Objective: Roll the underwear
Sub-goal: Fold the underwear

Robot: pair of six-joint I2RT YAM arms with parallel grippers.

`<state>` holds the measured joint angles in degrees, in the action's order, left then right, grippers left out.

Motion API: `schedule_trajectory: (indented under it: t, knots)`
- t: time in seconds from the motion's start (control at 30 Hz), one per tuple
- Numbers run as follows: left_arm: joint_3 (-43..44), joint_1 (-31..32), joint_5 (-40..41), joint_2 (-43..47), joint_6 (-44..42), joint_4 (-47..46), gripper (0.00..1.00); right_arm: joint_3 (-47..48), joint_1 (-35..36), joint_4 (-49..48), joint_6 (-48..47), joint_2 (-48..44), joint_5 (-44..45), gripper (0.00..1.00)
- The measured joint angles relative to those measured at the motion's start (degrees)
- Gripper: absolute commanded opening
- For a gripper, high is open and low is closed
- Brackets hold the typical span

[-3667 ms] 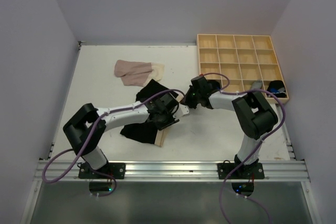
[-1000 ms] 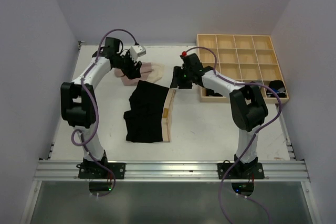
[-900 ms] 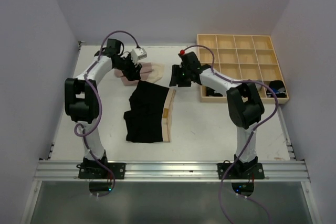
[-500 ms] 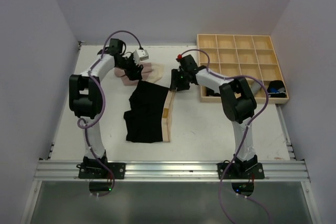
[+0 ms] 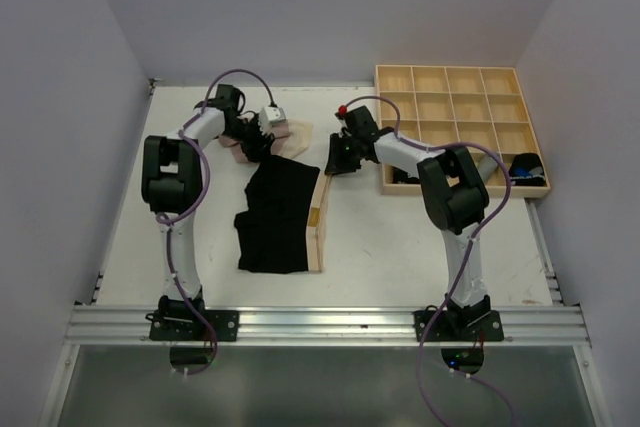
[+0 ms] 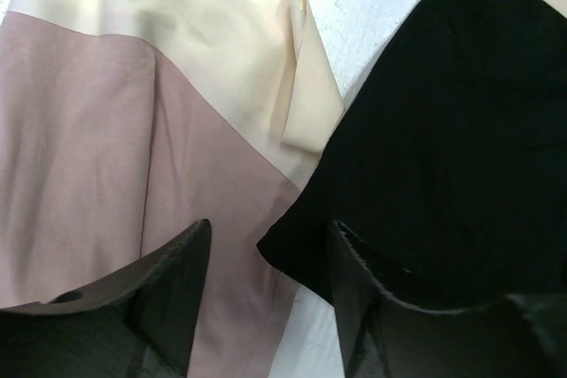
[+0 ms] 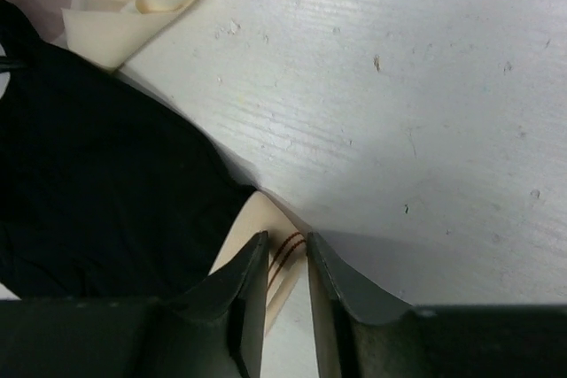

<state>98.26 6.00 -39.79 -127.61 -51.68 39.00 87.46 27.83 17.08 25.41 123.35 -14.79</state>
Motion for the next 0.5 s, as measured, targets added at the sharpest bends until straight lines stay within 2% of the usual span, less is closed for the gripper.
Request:
schedule_trajectory:
  t: [0.03, 0.07, 0.23, 0.33, 0.37, 0.4, 0.5]
  knots:
    - [0.1, 0.0, 0.0, -0.2, -0.2, 0.1, 0.53, 0.0, 0.0, 0.0, 0.0, 0.0, -0.1, 0.25]
    - [0.4, 0.0, -0.1, -0.4, -0.5, 0.4, 0.44, 0.0, -0.1, 0.1, -0.1, 0.1, -0.2, 0.23]
    - [0.7, 0.0, -1.0, -0.6, -2.1, 2.1, 0.19, -0.1, -0.3, 0.4, -0.1, 0.2, -0.5, 0.12]
    - [0.9, 0.0, -1.5, -0.6, -3.2, 3.5, 0.1, -0.1, -0.3, 0.7, -0.3, 0.2, -0.9, 0.04]
    - [0.9, 0.0, -1.7, -0.6, -3.4, 3.8, 0.04, -0.1, -0.4, 0.9, -0.5, 0.2, -1.0, 0.01]
    - [1.0, 0.0, -1.9, -0.6, -3.6, 4.0, 0.0, -0.1, -0.4, 0.9, -0.6, 0.2, -1.2, 0.0]
    - [1.1, -0.1, -2.1, -0.6, -3.6, 4.2, 0.0, -0.1, -0.6, 0.9, -0.9, 0.2, -1.3, 0.0]
